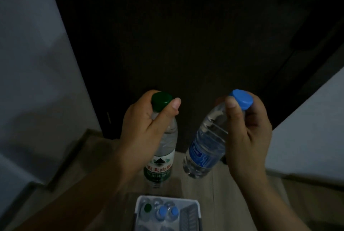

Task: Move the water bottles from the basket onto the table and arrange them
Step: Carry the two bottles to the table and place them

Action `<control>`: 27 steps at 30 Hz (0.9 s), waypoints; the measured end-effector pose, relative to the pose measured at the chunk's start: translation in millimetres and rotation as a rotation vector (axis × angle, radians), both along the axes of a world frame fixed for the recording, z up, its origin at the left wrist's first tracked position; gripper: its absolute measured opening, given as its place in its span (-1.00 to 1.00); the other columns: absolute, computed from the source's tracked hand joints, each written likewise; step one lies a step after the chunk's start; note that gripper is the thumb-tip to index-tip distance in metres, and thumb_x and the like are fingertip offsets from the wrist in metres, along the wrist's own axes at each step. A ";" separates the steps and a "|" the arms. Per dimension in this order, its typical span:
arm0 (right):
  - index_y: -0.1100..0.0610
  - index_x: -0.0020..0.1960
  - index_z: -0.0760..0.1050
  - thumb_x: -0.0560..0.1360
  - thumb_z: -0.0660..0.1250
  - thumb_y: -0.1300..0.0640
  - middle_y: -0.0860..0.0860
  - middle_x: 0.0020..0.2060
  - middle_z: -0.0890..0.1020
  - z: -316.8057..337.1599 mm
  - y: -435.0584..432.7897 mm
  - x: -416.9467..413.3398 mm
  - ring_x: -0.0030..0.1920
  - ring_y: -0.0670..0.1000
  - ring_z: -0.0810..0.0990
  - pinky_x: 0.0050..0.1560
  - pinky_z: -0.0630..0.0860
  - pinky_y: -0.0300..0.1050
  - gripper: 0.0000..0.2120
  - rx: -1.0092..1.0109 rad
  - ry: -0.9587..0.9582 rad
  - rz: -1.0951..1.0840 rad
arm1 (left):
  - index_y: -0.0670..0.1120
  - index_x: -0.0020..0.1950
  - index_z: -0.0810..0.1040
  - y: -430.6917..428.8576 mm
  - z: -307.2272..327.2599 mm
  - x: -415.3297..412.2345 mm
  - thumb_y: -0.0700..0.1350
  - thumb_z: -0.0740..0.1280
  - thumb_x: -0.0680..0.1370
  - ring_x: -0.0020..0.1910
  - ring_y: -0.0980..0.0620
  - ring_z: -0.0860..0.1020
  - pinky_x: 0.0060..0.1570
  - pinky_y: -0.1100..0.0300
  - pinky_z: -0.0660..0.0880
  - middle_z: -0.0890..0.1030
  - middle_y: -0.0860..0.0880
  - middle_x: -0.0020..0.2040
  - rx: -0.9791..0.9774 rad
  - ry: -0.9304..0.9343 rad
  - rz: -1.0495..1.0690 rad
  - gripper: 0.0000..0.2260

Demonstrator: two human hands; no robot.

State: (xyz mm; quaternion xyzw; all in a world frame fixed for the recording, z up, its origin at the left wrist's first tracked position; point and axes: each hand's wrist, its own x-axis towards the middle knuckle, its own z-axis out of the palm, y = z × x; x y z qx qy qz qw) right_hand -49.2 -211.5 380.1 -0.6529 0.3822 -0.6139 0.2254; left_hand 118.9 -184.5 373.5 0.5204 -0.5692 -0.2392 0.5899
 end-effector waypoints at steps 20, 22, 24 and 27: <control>0.13 -0.06 0.56 0.53 0.26 -0.07 0.04 -0.23 0.65 565.8 75.0 20.7 -0.21 -0.07 0.64 -0.20 0.54 -0.29 -0.74 -0.164 -0.053 0.163 | -0.12 -0.19 0.57 78.3 569.1 35.4 0.18 0.25 0.49 -0.29 0.09 0.63 -0.33 0.40 0.52 0.66 -0.07 -0.24 -0.325 -0.032 -0.083 -0.64; 0.12 -0.07 0.56 0.54 0.25 -0.08 0.03 -0.23 0.66 596.3 89.8 20.3 -0.22 -0.05 0.66 -0.20 0.56 -0.22 -0.72 -0.159 -0.052 0.163 | -0.09 -0.18 0.56 93.6 601.1 37.5 0.18 0.23 0.45 -0.23 0.02 0.66 -0.24 0.25 0.58 0.66 -0.09 -0.23 -0.315 -0.028 -0.116 -0.66; 0.13 -0.09 0.57 0.55 0.23 -0.10 0.03 -0.24 0.66 622.3 105.0 19.9 -0.23 -0.04 0.66 -0.20 0.55 -0.16 -0.69 -0.172 -0.035 0.184 | -0.07 -0.15 0.56 108.3 626.0 40.4 0.18 0.24 0.45 -0.20 0.00 0.67 -0.22 0.20 0.60 0.68 -0.08 -0.22 -0.285 -0.016 -0.141 -0.68; 0.16 -0.15 0.57 0.54 0.23 -0.12 0.05 -0.26 0.67 650.1 127.7 21.1 -0.24 -0.02 0.65 -0.17 0.58 -0.09 -0.64 -0.200 -0.017 0.240 | -0.08 -0.13 0.56 130.2 650.5 43.5 0.15 0.25 0.49 -0.21 0.03 0.69 -0.31 0.30 0.59 0.69 -0.05 -0.22 -0.281 -0.003 -0.161 -0.70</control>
